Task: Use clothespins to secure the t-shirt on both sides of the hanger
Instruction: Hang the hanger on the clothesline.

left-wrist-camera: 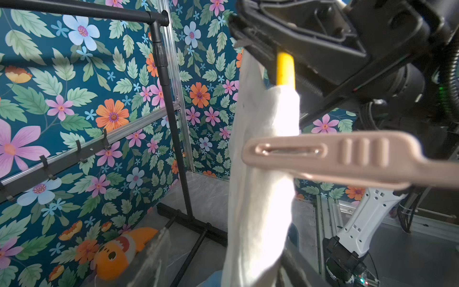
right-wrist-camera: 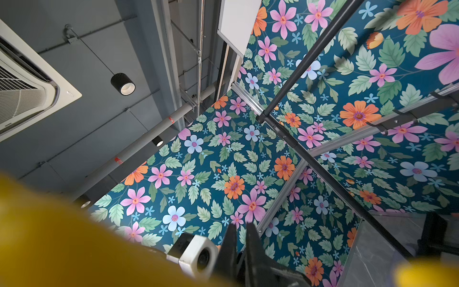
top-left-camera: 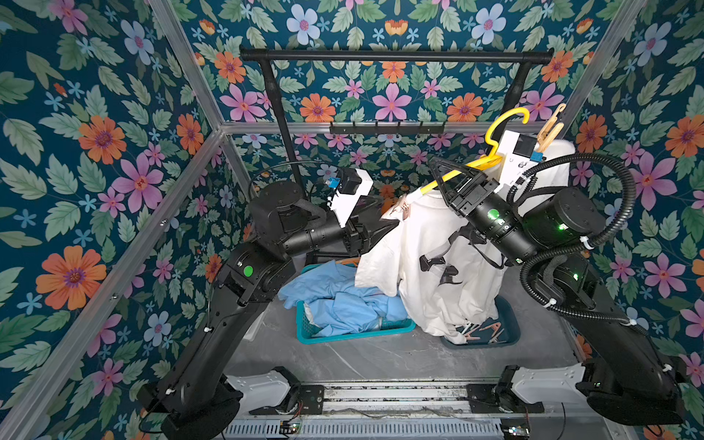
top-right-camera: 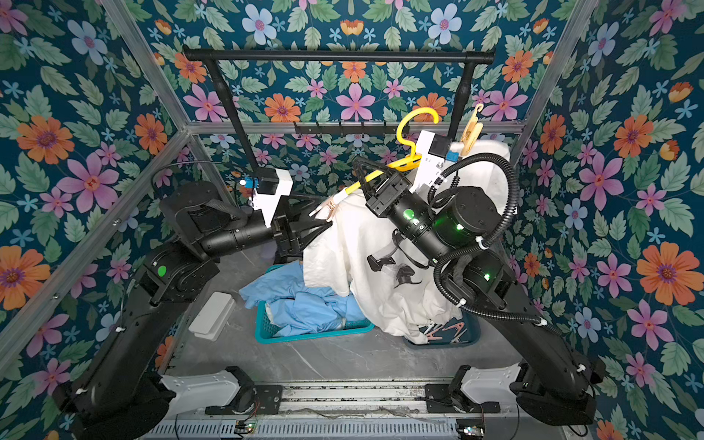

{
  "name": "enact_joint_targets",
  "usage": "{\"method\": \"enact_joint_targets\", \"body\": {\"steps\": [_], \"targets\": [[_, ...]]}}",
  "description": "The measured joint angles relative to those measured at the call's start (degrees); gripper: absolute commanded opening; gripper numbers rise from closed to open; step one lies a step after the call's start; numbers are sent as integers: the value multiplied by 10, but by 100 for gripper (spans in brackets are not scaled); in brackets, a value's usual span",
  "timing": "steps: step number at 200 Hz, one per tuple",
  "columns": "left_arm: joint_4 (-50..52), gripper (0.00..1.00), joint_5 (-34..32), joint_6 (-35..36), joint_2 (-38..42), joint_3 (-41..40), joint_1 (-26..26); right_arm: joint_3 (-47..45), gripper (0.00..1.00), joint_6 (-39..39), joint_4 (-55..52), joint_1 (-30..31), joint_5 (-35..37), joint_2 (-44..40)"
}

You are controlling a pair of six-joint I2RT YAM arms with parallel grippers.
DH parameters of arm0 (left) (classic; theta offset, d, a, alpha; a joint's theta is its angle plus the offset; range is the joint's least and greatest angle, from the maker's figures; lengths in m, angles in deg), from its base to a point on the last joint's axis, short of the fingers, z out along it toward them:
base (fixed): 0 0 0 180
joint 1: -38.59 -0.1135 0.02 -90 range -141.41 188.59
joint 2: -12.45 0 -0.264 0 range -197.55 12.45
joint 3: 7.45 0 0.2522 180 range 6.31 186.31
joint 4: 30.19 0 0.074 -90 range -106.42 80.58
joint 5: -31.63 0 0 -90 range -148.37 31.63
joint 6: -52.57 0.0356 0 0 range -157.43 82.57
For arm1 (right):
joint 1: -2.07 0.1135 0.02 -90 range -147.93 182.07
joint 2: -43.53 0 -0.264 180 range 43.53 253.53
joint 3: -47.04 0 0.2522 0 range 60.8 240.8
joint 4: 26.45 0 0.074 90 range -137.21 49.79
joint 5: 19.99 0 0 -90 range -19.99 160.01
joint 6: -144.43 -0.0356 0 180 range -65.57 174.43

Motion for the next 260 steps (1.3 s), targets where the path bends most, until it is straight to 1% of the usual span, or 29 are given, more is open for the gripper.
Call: {"method": "enact_joint_targets", "body": {"steps": [13,41,54,69,95,136,141,149,150,151,152,153,154,155,156,157,164,181,190,197,216,235,260], "targets": [[0,47,2,2,-5,2,8,0,0,-2,0,0,-2,3],[0,37,6,11,-13,2,28,0,0,-6,-1,0,-4,3],[0,24,7,13,-16,5,37,0,0,-6,-1,0,-4,2],[0,17,2,17,-18,7,45,-1,0,-6,-2,0,-6,0],[2,0,-5,23,-21,10,56,-2,0,-6,-3,-1,-1,-2],[3,0,-35,19,-24,10,77,-13,0,-5,-4,0,10,-12],[4,0,-39,17,-24,10,78,-15,7,-5,-4,0,11,-14],[5,0,-48,15,-24,9,81,-22,25,-5,-2,0,16,-18],[5,0,-49,15,-24,9,82,-22,25,-5,-2,0,17,-18],[5,0,-50,15,-24,9,82,-23,30,-5,-2,0,17,-19],[5,0,-50,15,-24,9,82,-24,32,-5,-2,0,18,-19],[5,0,-52,14,-24,9,83,-25,32,-4,-2,0,19,-20],[5,0,-53,14,-24,9,83,-26,37,-4,-2,0,20,-20],[5,0,-53,13,-24,9,83,-27,37,-4,-2,0,21,-21],[5,0,-55,12,-24,8,83,-27,42,-3,-2,0,22,-21],[5,0,-56,12,-24,8,83,-28,42,-3,-2,0,23,-21],[5,0,-67,7,-24,8,85,-32,56,2,-2,0,24,-24],[6,0,-89,-5,-23,5,87,-41,78,14,-2,0,26,-30],[5,0,-102,-12,-21,1,87,-45,86,17,-3,0,31,-36],[5,0,-111,-18,-18,-4,87,-48,91,21,-4,0,37,-40],[-4,0,-125,-37,-7,-17,90,-54,93,31,-4,0,41,-54],[-22,0,-134,-60,-2,-22,92,-54,99,43,-4,0,41,-64],[-40,0,-172,-79,-1,-25,98,-56,100,56,-5,0,41,-79]]}}
